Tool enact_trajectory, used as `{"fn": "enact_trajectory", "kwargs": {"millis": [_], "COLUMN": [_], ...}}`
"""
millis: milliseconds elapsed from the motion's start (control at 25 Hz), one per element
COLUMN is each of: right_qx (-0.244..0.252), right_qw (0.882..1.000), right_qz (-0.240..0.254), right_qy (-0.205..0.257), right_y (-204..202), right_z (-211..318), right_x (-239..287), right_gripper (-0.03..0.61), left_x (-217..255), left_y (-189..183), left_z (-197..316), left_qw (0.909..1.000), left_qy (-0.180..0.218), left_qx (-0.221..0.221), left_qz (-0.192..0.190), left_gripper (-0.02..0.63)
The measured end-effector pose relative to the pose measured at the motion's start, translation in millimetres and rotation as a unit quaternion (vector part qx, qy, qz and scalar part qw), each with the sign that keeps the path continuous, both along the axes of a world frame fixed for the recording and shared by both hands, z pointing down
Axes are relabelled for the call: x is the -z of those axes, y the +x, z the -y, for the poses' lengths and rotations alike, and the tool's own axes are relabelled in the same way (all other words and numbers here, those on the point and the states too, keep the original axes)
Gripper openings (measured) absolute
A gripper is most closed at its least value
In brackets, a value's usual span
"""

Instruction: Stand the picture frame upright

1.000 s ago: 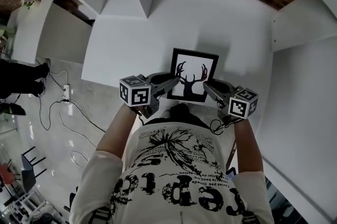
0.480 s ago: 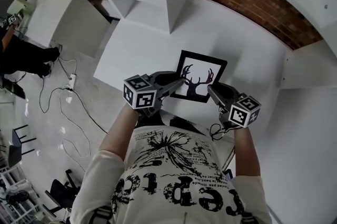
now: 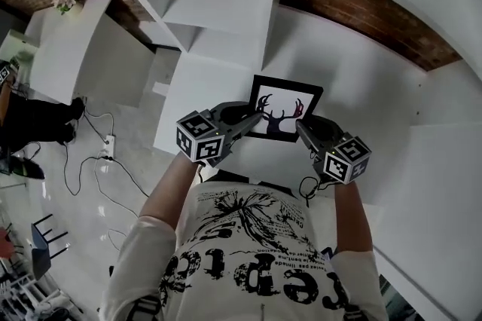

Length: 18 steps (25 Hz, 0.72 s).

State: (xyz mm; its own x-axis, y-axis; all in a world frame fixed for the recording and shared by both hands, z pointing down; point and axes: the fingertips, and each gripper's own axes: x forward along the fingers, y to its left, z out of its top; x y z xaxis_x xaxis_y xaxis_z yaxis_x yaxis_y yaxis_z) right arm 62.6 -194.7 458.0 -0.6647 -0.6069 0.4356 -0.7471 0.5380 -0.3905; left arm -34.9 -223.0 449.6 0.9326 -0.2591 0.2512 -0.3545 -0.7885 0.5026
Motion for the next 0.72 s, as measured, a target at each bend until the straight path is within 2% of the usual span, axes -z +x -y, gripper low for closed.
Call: {"fn": "enact_trajectory", "kwargs": {"millis": [160,400,600,720], "right_qx": [-0.030,-0.059,-0.082,-0.086], "right_qw": [0.999,0.995,0.992,0.990], "right_qz": [-0.023,-0.067,-0.090,-0.106], "right_qy": [0.021,0.036,0.045,0.047], "right_y": [-28,-52,-68,-74], "right_z": [23,51,79,92], "right_x": [-2,-17,-24,-31], "right_gripper": [0.092,0.091,0.091,0.091], "left_x": [-2,-21,-30,-34], "left_y": [-27,-48,-64,-69], "left_z": [27,61,90,105], "left_qw": [0.9988,0.9942,0.9925,0.9896], "left_qy": [0.042,0.082,0.095,0.121], "left_qx": [-0.023,-0.054,-0.064,-0.064], "left_qz": [0.009,0.043,0.042,0.044], "left_gripper": [0.109,0.118,0.120,0.123]}}
